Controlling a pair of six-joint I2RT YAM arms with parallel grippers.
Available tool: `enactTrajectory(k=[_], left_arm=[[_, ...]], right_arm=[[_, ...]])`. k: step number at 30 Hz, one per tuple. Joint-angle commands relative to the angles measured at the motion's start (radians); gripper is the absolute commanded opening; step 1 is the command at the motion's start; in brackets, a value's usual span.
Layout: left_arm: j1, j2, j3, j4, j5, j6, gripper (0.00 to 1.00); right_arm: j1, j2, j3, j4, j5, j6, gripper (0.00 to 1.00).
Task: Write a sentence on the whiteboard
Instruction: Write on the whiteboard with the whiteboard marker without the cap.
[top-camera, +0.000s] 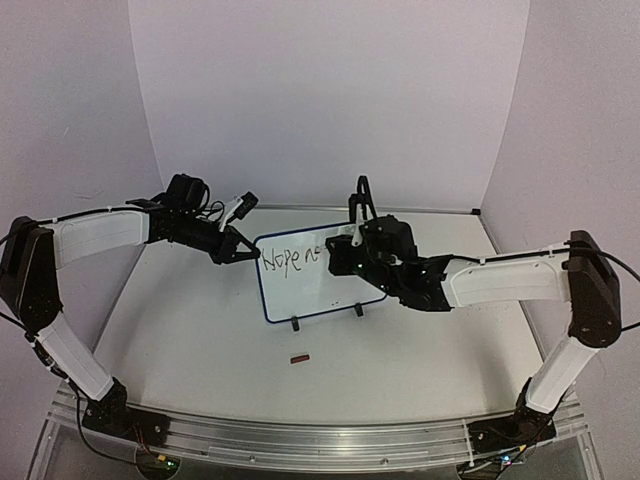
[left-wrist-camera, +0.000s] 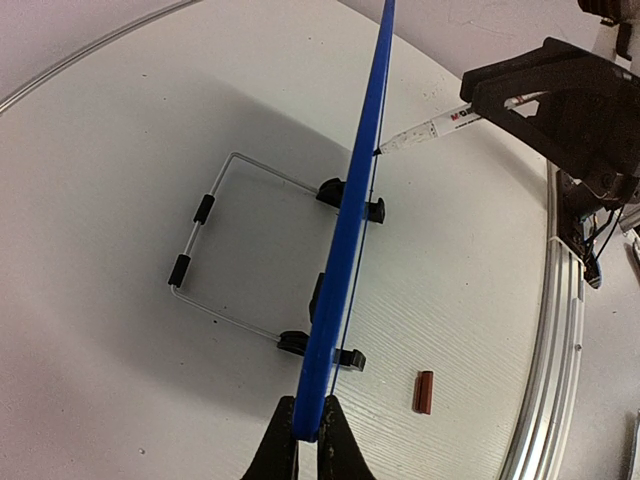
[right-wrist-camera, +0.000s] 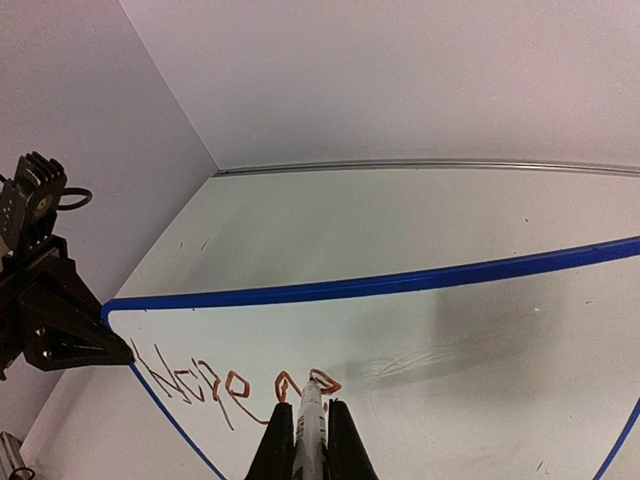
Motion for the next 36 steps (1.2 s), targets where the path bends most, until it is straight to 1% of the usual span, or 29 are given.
enactTrajectory(k=[1, 11, 23, 31, 36], left_arm=[[-0.003, 0.005, -0.002, 0.001, -0.062, 0.033, 0.0], [-0.003, 0.007, -0.002, 0.002, -0.062, 0.032, 0.0], [-0.003, 0.006, -0.002, 0.001, -0.063, 0.034, 0.0], [-0.003, -0.001, -0.002, -0.001, -0.063, 0.034, 0.0], [-0.003, -0.001, -0.002, -0.002, -0.068, 0.036, 0.0]], right_arm=[[-0.005, 0.021, 0.0, -0.007, -0.003, 0.018, 0.0], [-0.004, 0.031, -0.01, -0.026, -0.001, 0.022, 0.0], [-0.005, 0.009, -0.033, -0.044, 0.052, 0.019, 0.0], [-0.005, -0.032, -0.038, -0.038, 0.07, 0.003, 0.0], [-0.005, -0.087, -0.059, -0.012, 0.038, -0.006, 0.0]])
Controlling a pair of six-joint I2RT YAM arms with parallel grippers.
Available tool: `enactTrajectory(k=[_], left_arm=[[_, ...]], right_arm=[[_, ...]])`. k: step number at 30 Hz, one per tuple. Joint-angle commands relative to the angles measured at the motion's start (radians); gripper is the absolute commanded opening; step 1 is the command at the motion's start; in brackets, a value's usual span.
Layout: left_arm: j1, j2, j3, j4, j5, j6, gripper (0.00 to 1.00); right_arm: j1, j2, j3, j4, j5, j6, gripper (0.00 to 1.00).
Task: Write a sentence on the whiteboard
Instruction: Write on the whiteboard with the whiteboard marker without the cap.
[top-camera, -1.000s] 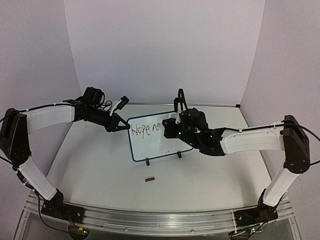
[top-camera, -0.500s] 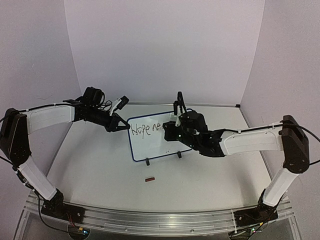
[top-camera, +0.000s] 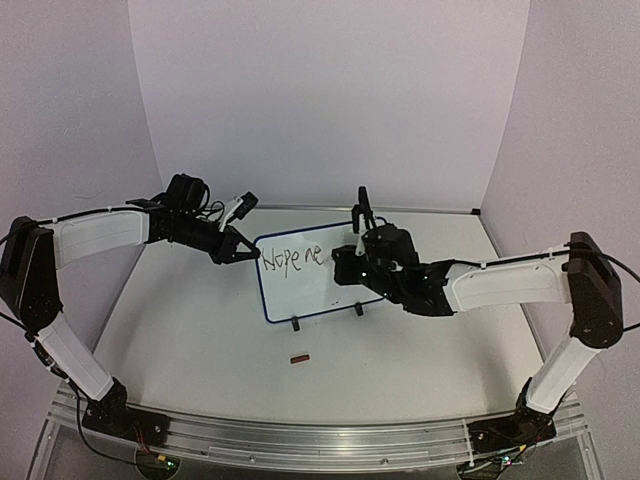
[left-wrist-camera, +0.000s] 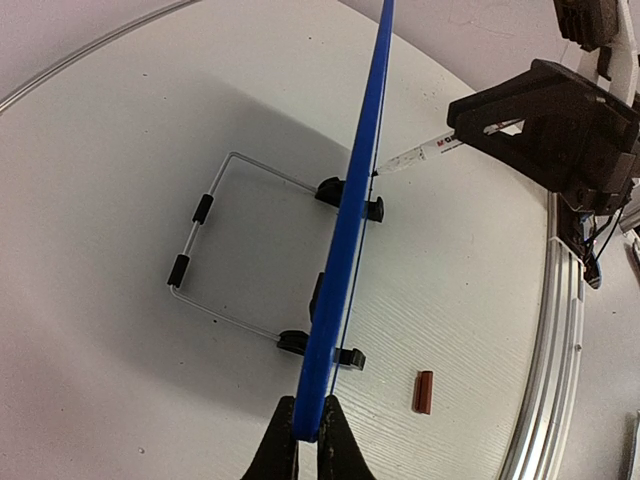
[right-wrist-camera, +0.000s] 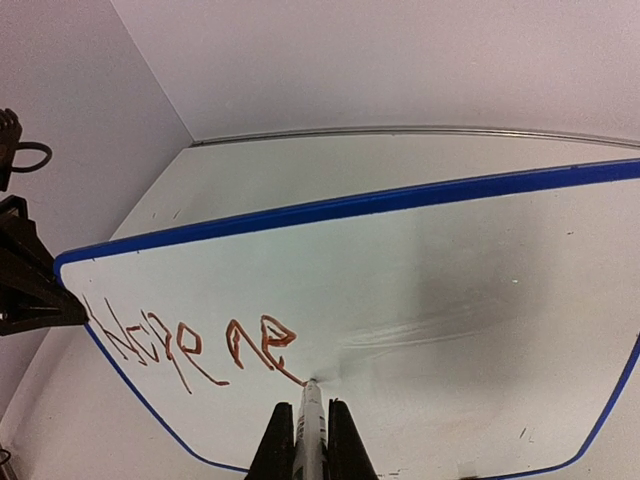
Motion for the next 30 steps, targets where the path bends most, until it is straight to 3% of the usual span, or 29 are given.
enactTrajectory(k=[1, 10, 30], left_arm=[[-0.003, -0.001, -0.002, -0.002, -0.067, 0.039, 0.0], [-0.003, 0.0, -0.002, -0.001, -0.066, 0.038, 0.0], [-0.006, 0.011, -0.002, -0.002, -0.067, 0.038, 0.0]], right_arm=[[-0.005, -0.096, -0.022, 0.033, 0.014, -0.016, 0.0], [-0.008, -0.194, -0.076, 0.025, -0.002, -0.029, 0.0], [-0.018, -0.08, 0.023, 0.048, -0.022, -0.065, 0.0]])
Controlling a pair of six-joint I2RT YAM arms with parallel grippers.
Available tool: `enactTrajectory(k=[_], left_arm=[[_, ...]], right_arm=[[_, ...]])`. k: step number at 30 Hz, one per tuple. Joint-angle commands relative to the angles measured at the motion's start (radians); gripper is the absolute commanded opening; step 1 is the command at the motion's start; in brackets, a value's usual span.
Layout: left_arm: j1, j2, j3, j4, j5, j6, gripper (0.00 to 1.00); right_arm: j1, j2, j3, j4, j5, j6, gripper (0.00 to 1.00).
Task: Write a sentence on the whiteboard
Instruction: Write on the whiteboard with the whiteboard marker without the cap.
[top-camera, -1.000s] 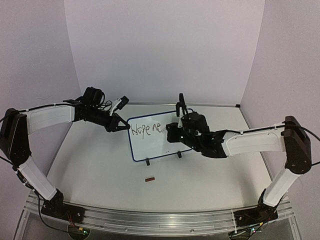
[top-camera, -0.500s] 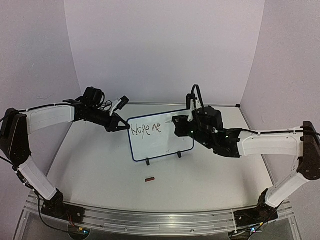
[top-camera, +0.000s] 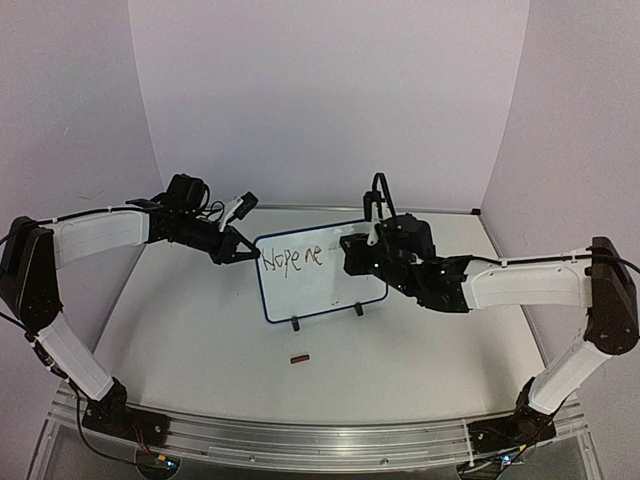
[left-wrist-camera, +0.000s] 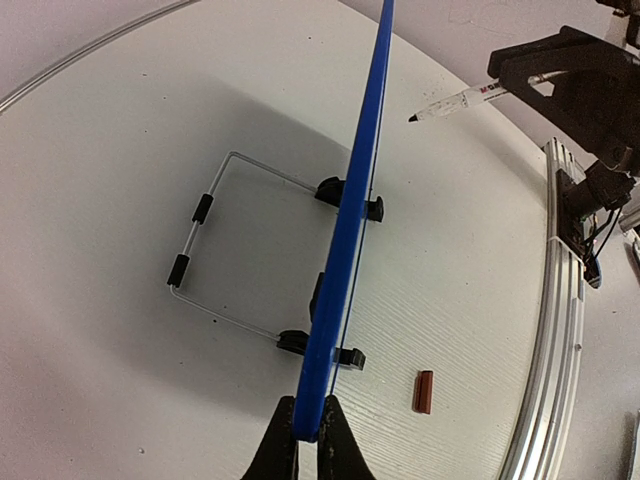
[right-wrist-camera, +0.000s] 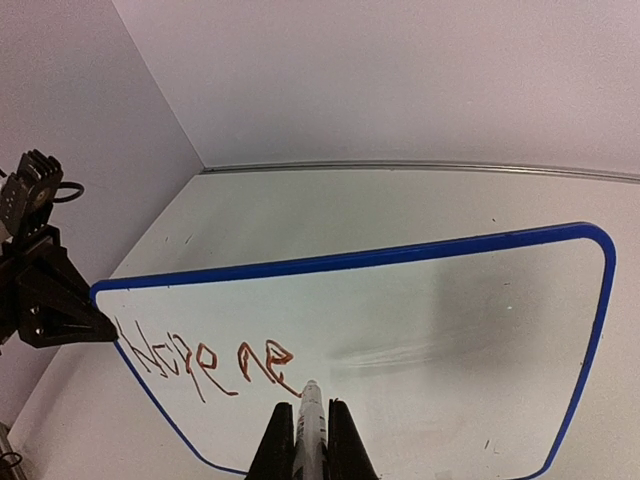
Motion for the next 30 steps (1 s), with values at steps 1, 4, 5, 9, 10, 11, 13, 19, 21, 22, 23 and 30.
enactTrajectory(k=[1, 4, 5, 9, 10, 11, 13, 19, 21, 22, 23, 30], left_arm=[[-0.004, 0.01, -0.002, -0.001, -0.068, 0.037, 0.0], [-0.004, 0.01, -0.002, -0.002, -0.068, 0.037, 0.0], [-0.004, 0.01, -0.002, -0.002, -0.069, 0.037, 0.0], [-0.004, 0.011, -0.002, -0.003, -0.069, 0.037, 0.0], [-0.004, 0.011, -0.002, -0.003, -0.069, 0.037, 0.0], [-0.004, 0.011, -0.002, -0.003, -0.069, 0.037, 0.0], [-0.006, 0.011, -0.002, -0.003, -0.069, 0.037, 0.0], [-0.006, 0.011, -0.002, -0.003, -0.069, 0.039, 0.0], [-0.006, 0.011, -0.002, -0.003, -0.068, 0.039, 0.0], [-0.006, 0.011, -0.002, -0.003, -0.069, 0.039, 0.0], [-0.006, 0.011, -0.002, -0.003, -0.069, 0.038, 0.0], [-0.006, 0.011, -0.002, -0.003, -0.069, 0.039, 0.0]], right_arm=[[-0.003, 0.03, 0.066, 0.039, -0.006, -0.02, 0.0], [-0.003, 0.048, 0.084, 0.039, -0.005, -0.022, 0.0], [-0.003, 0.055, 0.089, 0.038, -0.005, -0.021, 0.0], [-0.007, 0.074, 0.097, 0.038, -0.008, -0.013, 0.0], [-0.007, 0.076, 0.097, 0.038, -0.007, -0.01, 0.0], [-0.008, 0.078, 0.096, 0.037, -0.006, -0.008, 0.0], [-0.009, 0.082, 0.096, 0.037, 0.0, -0.008, 0.0], [-0.013, 0.099, 0.102, 0.03, 0.007, -0.009, 0.0], [-0.015, 0.106, 0.105, 0.025, 0.006, -0.009, 0.0], [-0.016, 0.109, 0.104, 0.024, 0.007, -0.009, 0.0], [-0.017, 0.11, 0.102, 0.023, 0.009, -0.008, 0.0], [-0.017, 0.107, 0.084, 0.007, 0.011, 0.009, 0.0]])
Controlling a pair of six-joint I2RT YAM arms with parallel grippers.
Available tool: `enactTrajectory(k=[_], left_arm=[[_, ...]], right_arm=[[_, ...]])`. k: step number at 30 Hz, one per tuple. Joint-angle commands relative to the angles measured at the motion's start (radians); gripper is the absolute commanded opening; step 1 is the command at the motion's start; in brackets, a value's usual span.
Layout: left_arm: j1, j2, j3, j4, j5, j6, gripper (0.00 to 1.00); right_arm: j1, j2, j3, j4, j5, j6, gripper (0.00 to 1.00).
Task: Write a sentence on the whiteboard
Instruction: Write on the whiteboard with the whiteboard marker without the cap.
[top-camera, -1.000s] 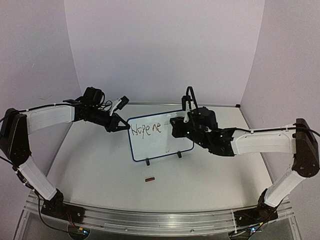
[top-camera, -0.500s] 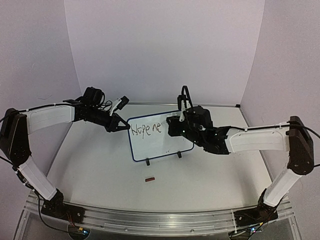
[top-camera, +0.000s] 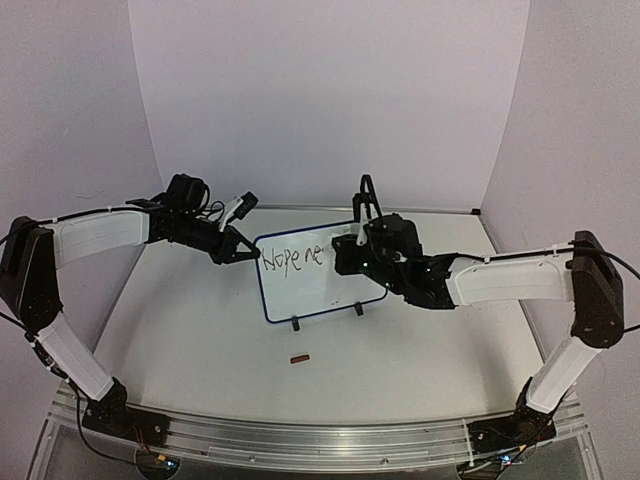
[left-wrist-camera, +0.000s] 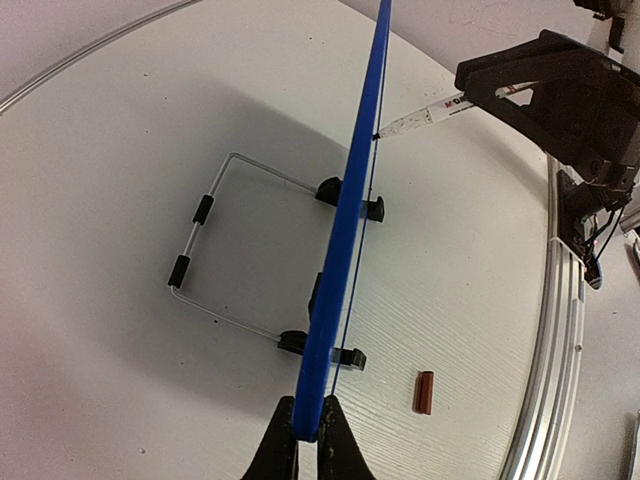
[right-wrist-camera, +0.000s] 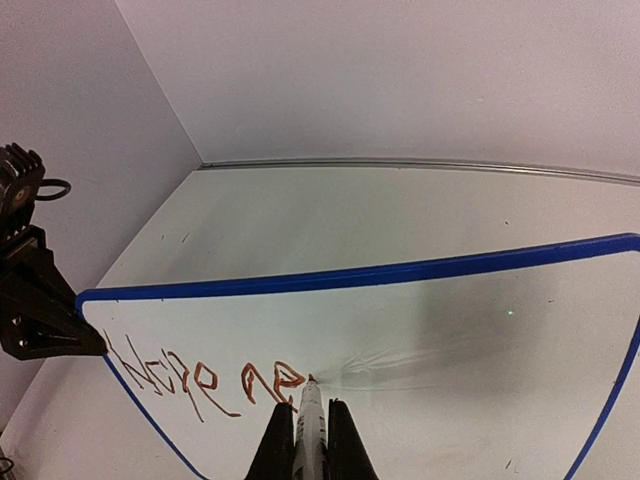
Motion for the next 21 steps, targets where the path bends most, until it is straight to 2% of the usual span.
enactTrajectory(k=[1, 21], left_arm=[[-0.004, 0.011, -0.002, -0.004, -0.067, 0.04, 0.0], [-0.006, 0.011, -0.002, -0.004, -0.068, 0.04, 0.0]], right_arm=[[-0.009, 0.014, 0.016, -0.005, 0.014, 0.018, 0.0], [-0.009, 0.017, -0.013, -0.064, 0.02, 0.056, 0.0]])
